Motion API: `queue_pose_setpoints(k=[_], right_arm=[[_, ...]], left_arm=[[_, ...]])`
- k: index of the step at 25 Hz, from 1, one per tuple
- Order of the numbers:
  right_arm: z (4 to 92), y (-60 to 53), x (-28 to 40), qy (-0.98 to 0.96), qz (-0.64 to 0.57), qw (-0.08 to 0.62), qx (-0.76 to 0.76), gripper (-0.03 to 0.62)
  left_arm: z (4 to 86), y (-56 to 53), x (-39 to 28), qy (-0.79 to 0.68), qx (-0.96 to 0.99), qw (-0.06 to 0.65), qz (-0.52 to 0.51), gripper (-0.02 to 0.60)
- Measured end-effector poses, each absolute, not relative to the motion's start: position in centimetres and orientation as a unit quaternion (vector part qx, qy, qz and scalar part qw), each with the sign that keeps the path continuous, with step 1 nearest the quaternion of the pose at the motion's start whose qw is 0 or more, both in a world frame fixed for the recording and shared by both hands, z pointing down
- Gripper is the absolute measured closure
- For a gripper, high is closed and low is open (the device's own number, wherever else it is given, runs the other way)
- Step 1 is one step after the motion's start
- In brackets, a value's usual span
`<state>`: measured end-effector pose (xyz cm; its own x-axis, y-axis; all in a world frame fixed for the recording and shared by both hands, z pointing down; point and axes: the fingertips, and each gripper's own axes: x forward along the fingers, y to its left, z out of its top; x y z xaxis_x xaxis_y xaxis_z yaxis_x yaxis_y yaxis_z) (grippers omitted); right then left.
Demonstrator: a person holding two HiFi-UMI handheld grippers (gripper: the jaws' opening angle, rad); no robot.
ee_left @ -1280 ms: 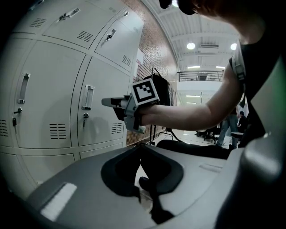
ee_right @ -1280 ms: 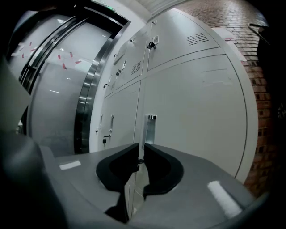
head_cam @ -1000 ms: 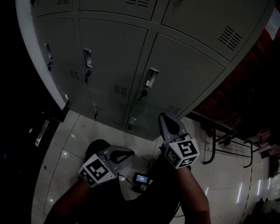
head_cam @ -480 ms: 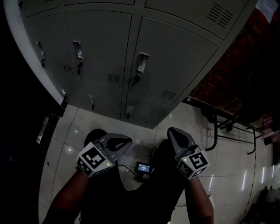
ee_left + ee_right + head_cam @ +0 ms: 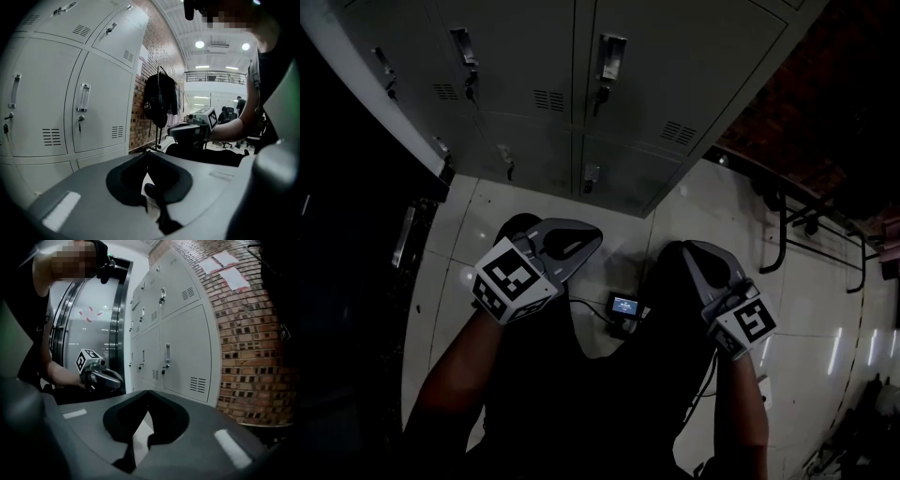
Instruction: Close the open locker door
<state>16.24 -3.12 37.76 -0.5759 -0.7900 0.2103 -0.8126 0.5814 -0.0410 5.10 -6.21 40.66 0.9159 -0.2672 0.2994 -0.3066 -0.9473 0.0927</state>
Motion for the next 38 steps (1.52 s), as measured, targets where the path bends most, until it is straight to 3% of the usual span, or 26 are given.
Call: queue_pose_setpoints(k=[38], right_arm=[[37.82,-2.37,15.57,-0.895,0.05,0.072,0.437,0.592]], left_arm=[[41.01,-6.16,5.45,-0.149,0.975,0.064,0.152,0.569]])
